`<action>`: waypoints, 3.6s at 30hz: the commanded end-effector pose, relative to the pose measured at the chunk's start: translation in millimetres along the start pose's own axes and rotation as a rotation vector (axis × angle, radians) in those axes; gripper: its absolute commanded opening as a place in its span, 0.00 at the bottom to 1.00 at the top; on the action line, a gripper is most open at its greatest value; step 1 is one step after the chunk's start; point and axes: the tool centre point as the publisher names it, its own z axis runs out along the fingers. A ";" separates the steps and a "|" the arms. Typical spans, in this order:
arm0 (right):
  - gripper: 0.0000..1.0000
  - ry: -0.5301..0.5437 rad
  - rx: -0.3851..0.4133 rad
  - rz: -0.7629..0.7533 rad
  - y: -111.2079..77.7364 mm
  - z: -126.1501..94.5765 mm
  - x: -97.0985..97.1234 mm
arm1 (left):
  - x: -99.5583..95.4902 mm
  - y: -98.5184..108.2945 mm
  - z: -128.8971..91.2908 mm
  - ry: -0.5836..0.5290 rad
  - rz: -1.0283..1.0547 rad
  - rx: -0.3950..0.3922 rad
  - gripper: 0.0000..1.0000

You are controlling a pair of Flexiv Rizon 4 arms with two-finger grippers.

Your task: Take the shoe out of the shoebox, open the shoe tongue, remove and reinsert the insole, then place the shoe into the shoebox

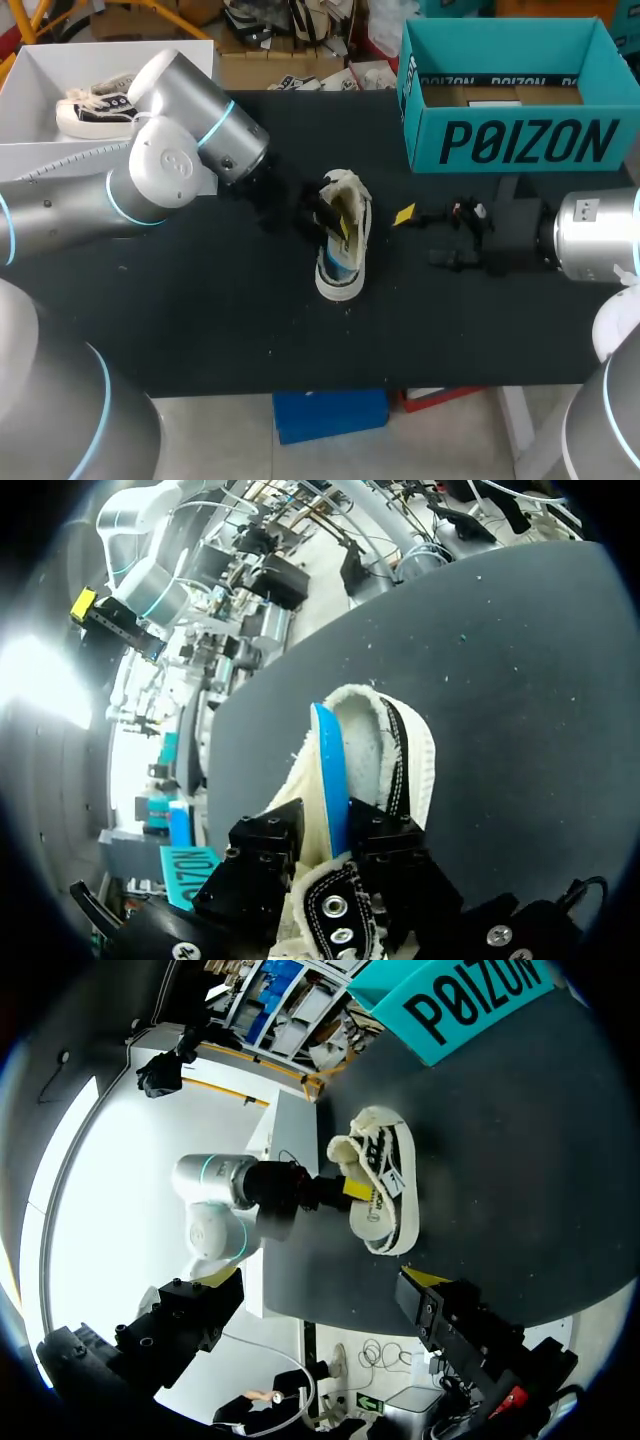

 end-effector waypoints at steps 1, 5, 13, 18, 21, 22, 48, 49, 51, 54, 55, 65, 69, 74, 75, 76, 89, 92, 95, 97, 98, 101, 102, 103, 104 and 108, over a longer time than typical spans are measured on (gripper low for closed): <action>1.00 0.000 0.000 0.000 -0.2 -0.1 0.0 | -1.6 -12.1 -11.2 0.000 0.015 0.007 0.43; 1.00 0.000 0.000 0.000 -0.2 -0.1 0.0 | -4.9 -22.9 -12.2 -0.007 0.032 0.032 0.40; 1.00 0.000 0.000 0.000 -0.2 -0.1 0.0 | -7.6 -36.4 -3.9 0.000 0.052 0.079 0.28; 1.00 0.000 0.000 0.000 -0.2 -0.1 0.0 | -5.8 -42.3 -0.7 0.009 0.063 0.109 0.00; 1.00 0.000 0.000 0.000 -0.2 -0.1 0.0 | -4.5 -41.8 -0.1 0.013 0.063 0.111 0.00; 1.00 0.000 0.000 0.000 -0.2 -0.1 0.0 | -4.2 -41.4 0.0 0.016 0.065 0.110 0.00; 1.00 0.000 0.000 0.000 -0.2 -0.1 0.0 | 16.0 -53.3 21.5 0.085 0.028 0.137 0.00; 1.00 0.000 0.000 0.000 -0.2 -0.1 0.0 | 16.3 -53.3 21.9 0.090 0.029 0.138 0.00; 1.00 0.000 0.000 0.000 -0.2 -0.1 0.0 | 16.8 -53.1 22.3 0.098 0.030 0.142 0.00; 1.00 0.000 0.000 0.000 -0.2 -0.1 0.0 | 13.8 -50.2 16.1 0.103 0.038 0.137 0.89; 1.00 0.000 0.000 0.000 -0.2 -0.1 0.0 | 11.4 -51.0 12.1 0.102 0.048 0.133 1.00; 1.00 0.000 0.000 0.000 -0.2 -0.1 0.0 | -4.4 -58.5 -24.3 0.107 0.116 0.123 1.00; 1.00 0.000 0.000 0.000 -0.2 -0.1 0.0 | -6.4 -54.2 -23.0 0.126 0.129 0.097 0.43; 1.00 0.000 0.000 0.000 -0.2 -0.1 0.0 | -0.1 -50.7 -12.3 0.214 0.162 0.064 0.00; 1.00 0.000 0.000 0.000 -0.2 -0.1 0.0 | 1.5 -50.4 -10.4 0.225 0.165 0.060 0.00; 1.00 0.000 0.000 0.000 -0.2 -0.1 0.0 | 3.1 -50.0 -8.5 0.236 0.168 0.056 0.00; 1.00 0.000 0.000 0.000 -0.2 -0.1 0.0 | 16.0 -44.7 9.9 0.291 0.163 0.041 0.00; 1.00 0.000 0.000 0.000 -0.2 -0.1 0.0 | 18.5 -43.5 14.4 0.295 0.164 0.040 0.00; 1.00 0.000 0.000 0.000 -0.2 -0.1 0.0 | 22.3 -42.2 19.0 0.307 0.157 0.040 0.00; 1.00 0.000 0.000 0.000 -0.2 -0.1 0.0 | 24.4 -40.3 21.4 0.317 0.157 0.040 0.00; 1.00 0.000 0.000 0.000 -0.2 -0.1 0.0 | 25.0 -38.9 22.4 0.327 0.159 0.039 0.00; 1.00 0.000 0.000 0.000 -0.2 -0.1 0.0 | 26.3 -36.5 24.6 0.350 0.173 0.033 0.00; 1.00 0.000 0.000 0.000 -0.2 -0.1 0.0 | 26.5 -35.5 25.4 0.359 0.176 0.033 0.00; 1.00 0.000 0.000 0.000 -0.2 -0.1 0.0 | 26.6 -34.2 26.4 0.367 0.182 0.030 0.00; 1.00 0.000 0.000 0.000 -0.2 -0.1 0.0 | 26.7 -33.4 27.0 0.372 0.184 0.028 0.00; 1.00 0.000 0.000 0.000 -0.2 -0.1 0.0 | 24.9 -30.9 29.9 0.410 0.217 0.015 0.00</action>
